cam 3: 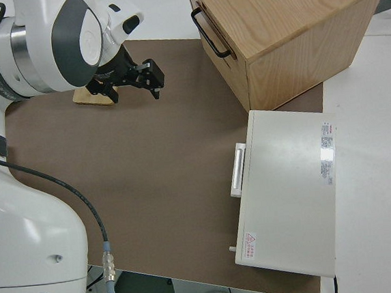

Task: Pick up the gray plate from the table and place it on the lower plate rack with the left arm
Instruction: 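Lift the gray plate and carry it toward the wooden plate rack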

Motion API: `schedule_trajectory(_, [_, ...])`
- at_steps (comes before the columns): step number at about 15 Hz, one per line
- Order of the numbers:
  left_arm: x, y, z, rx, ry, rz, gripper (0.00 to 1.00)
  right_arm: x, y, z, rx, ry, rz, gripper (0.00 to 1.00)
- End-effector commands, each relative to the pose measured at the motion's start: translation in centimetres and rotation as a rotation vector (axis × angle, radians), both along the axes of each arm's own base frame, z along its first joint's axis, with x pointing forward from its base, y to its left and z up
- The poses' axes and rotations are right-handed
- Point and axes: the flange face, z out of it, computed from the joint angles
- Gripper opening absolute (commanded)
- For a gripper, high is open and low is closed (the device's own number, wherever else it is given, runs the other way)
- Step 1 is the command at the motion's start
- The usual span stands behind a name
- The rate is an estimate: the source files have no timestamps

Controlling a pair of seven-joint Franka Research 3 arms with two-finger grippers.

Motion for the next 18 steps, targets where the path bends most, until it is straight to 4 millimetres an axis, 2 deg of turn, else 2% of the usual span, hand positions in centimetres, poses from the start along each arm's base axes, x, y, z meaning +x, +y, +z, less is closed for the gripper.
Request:
schedule_trajectory(1, [0.1, 1.2, 2.4, 0.127, 0.04, -0.002, 0.0, -0.2, -0.2, 0.4, -0.002, 0.004, -0.015, 0.983])
schedule_trajectory(7, [-1.0, 2.7, 2.7, 0.357, 0.123, -0.01, 0.0, -0.2, -0.1, 0.5, -0.002, 0.001, -0.014, 0.983])
schedule_trajectory(11, [-1.5, 2.0, 3.8, 0.458, 0.166, -0.009, 0.0, -0.2, -0.1, 0.4, -0.003, 0.002, -0.014, 0.983])
schedule_trajectory(18, [-1.3, 2.5, 3.6, 0.57, 0.148, 0.012, 0.0, -0.1, -0.3, 0.4, -0.002, 0.002, -0.017, 0.983])
